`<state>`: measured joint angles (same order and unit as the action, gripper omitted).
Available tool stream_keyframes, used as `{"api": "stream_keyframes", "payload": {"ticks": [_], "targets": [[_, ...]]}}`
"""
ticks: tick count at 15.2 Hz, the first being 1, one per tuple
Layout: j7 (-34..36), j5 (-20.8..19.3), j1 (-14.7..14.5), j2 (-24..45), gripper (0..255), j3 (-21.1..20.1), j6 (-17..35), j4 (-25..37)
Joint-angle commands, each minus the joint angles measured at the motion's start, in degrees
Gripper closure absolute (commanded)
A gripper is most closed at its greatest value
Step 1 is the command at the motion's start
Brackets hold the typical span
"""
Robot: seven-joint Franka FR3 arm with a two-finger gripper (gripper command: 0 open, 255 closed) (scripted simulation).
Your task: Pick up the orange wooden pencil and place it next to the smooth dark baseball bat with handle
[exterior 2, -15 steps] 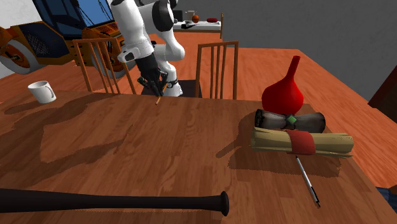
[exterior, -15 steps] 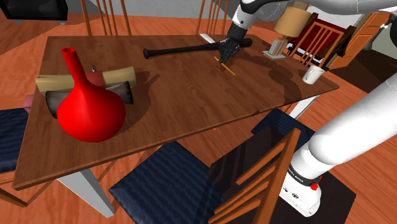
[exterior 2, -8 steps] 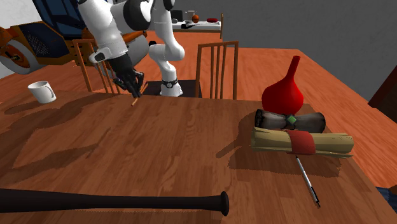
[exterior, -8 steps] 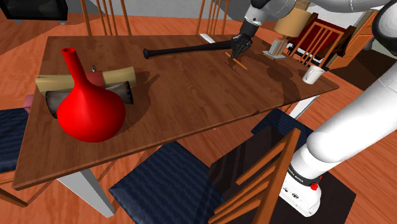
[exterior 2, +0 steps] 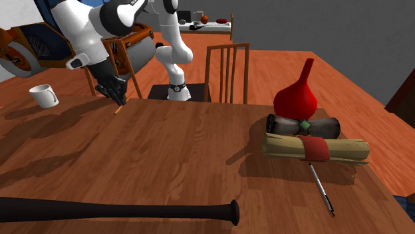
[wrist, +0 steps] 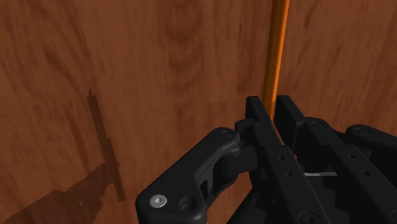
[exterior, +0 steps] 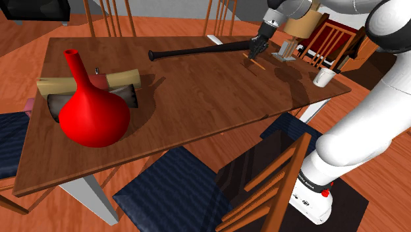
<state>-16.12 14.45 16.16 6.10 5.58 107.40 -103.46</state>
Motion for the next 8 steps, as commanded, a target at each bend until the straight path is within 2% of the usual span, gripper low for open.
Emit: {"api": "stream_keyframes", "payload": {"ticks": [1,8], "targets": [[-0.7,0.1,0.2,0.4,255,0.1,1.2,-0.9],[-1.9,0.8,0.1,1.7,255,0.0,6.1,-4.6]]}}
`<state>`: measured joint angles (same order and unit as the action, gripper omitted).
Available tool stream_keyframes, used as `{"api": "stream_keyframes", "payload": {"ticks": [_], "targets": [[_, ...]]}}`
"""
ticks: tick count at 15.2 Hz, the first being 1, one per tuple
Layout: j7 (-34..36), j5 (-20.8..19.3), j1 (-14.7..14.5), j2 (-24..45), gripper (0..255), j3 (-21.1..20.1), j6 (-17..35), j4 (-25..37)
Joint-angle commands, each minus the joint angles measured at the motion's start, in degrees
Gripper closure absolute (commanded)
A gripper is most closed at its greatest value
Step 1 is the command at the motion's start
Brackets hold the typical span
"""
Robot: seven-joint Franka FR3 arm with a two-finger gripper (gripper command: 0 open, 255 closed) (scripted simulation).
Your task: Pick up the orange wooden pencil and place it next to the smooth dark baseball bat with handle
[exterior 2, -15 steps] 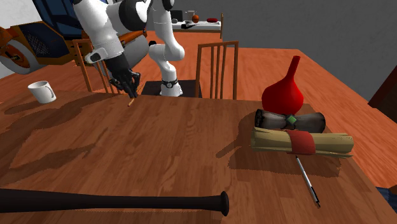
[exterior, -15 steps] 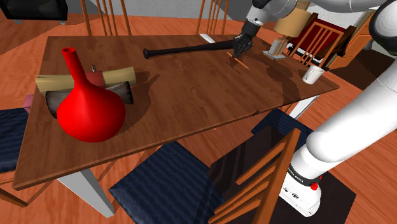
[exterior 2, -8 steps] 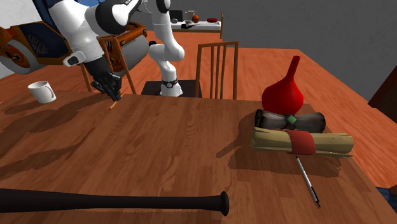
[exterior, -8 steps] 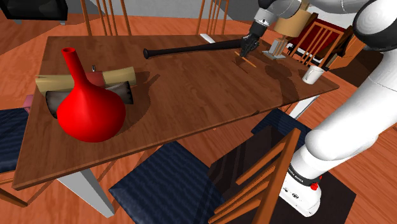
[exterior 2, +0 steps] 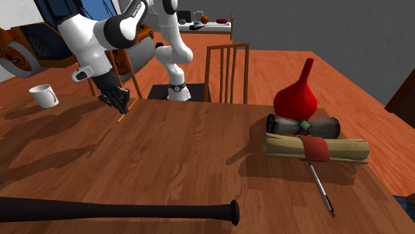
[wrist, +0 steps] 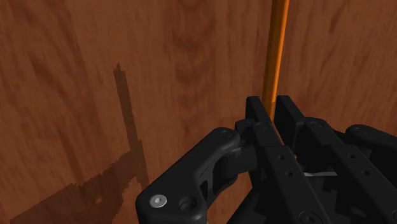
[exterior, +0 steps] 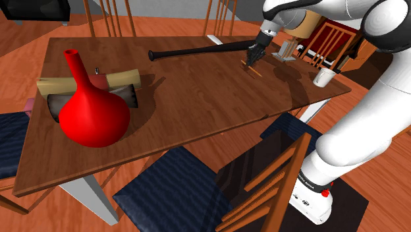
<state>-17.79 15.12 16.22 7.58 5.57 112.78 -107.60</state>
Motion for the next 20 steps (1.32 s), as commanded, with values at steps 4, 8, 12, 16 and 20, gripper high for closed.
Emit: {"api": "stream_keyframes", "payload": {"ticks": [4,8,12,16,20], "targets": [[-1.0,0.6,0.0,1.2,255,-0.1,3.5,-2.3],[-1.8,1.1,0.0,2.4,255,-0.2,6.2,-4.0],[-2.6,1.6,0.0,3.7,255,-0.3,8.8,-5.4],[-3.3,2.2,0.0,5.0,255,-0.4,11.0,-6.4],[-3.3,2.2,0.0,5.0,255,-0.4,11.0,-6.4]]}}
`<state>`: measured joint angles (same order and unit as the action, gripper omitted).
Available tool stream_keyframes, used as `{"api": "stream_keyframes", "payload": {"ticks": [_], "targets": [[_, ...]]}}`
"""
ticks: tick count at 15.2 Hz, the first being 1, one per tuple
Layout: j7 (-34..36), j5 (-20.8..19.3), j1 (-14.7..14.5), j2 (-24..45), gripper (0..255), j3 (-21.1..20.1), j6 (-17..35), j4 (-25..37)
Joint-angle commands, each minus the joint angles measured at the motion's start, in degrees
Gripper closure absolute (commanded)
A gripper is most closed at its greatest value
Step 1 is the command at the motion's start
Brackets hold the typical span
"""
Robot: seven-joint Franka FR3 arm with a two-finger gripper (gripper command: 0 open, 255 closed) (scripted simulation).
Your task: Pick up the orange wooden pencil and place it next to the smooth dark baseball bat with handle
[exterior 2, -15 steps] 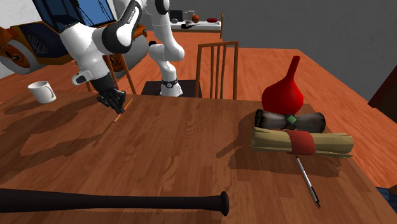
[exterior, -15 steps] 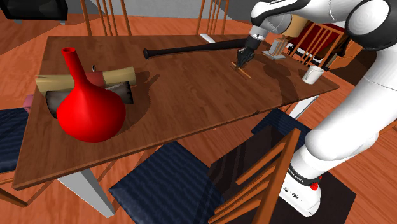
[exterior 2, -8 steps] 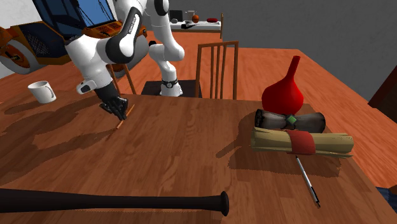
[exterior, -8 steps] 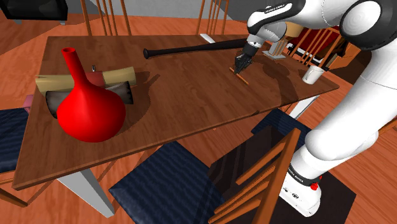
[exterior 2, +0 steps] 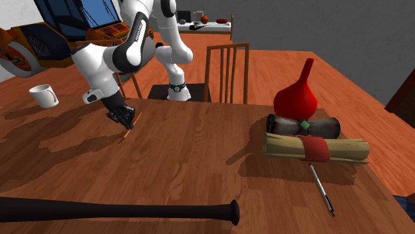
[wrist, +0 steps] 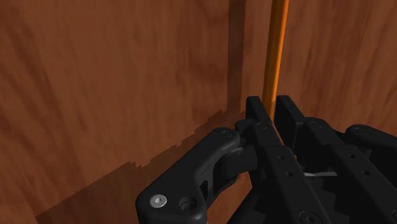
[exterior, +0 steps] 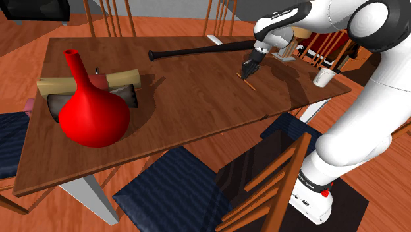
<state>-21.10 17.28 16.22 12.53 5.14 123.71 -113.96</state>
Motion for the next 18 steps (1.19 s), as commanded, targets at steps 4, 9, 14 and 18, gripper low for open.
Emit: {"api": "stream_keyframes", "payload": {"ticks": [4,9,14,18], "targets": [[0.0,0.0,0.0,0.0,0,0.0,0.0,0.0],[0.0,0.0,0.0,0.0,0,0.0,0.0,0.0],[0.8,-1.3,0.7,-2.9,0,0.8,-6.5,3.6],[0.8,-1.3,0.7,-2.9,0,0.8,-6.5,3.6]]}}
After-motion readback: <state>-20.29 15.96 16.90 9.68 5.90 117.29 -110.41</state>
